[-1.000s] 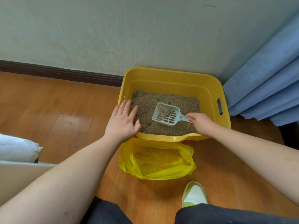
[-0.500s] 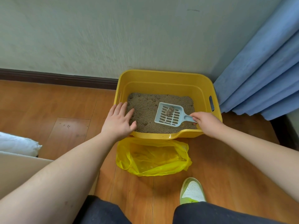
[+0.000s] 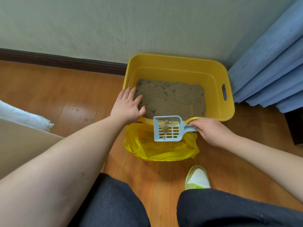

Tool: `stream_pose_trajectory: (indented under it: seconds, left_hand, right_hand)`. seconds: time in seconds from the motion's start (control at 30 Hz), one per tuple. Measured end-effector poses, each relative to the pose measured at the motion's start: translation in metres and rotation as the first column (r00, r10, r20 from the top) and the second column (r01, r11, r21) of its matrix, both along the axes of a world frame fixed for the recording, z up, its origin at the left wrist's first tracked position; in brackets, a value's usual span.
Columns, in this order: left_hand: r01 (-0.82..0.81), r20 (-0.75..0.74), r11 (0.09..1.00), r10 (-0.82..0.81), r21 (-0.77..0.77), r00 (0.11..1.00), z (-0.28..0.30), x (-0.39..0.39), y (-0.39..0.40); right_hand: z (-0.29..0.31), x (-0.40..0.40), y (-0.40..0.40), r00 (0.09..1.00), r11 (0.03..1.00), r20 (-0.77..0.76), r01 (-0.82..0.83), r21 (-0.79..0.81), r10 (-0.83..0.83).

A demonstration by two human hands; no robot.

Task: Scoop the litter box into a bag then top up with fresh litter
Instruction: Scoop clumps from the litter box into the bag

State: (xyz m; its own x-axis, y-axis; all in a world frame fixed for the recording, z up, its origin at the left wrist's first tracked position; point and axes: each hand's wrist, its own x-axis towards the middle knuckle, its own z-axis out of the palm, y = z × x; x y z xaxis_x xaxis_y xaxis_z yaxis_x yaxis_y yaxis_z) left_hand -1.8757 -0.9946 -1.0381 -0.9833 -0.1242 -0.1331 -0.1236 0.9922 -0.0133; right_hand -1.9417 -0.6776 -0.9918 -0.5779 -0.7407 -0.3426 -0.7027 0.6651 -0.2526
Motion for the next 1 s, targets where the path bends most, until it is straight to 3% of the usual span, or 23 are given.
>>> stream_pose_trajectory:
  seconds: [0.13,0.3,0.37,0.47,0.77,0.9,1.0]
  left_hand:
    - [-0.001,0.003,1.000,0.001,0.001,1.000,0.000,-0.001,0.000]
    - [-0.004,-0.007,1.000,0.004,-0.005,1.000,0.001,-0.001,0.001]
    - [-0.002,-0.005,1.000,0.002,-0.004,1.000,0.002,-0.001,0.001]
    - [0.001,0.008,1.000,-0.001,-0.006,1.000,0.003,-0.001,0.002]
    - [0.014,0.018,1.000,-0.014,-0.010,1.000,0.002,0.000,0.002]
    - [0.019,-0.007,0.999,-0.019,-0.029,1.000,0.001,0.001,0.001]
    - [0.014,-0.025,1.000,-0.014,-0.020,1.000,-0.001,0.000,0.001]
  right_hand:
    - [-0.014,0.017,0.010,0.966,0.977,-0.173,-0.172,0.128,0.192]
    - [-0.016,0.036,0.007,0.742,0.894,-0.534,-0.445,0.059,0.405]
    - [-0.015,0.042,0.004,0.688,0.873,-0.588,-0.484,0.067,0.426]
    - [-0.014,0.045,0.001,0.676,0.873,-0.607,-0.484,0.060,0.417]
    - [0.004,0.001,0.000,0.836,0.964,-0.545,-0.196,-0.178,0.069]
    - [0.007,-0.025,-0.006,0.932,0.943,-0.276,0.149,-0.298,-0.235]
    - [-0.001,-0.045,-0.015,0.922,0.905,-0.025,0.374,-0.201,-0.387]
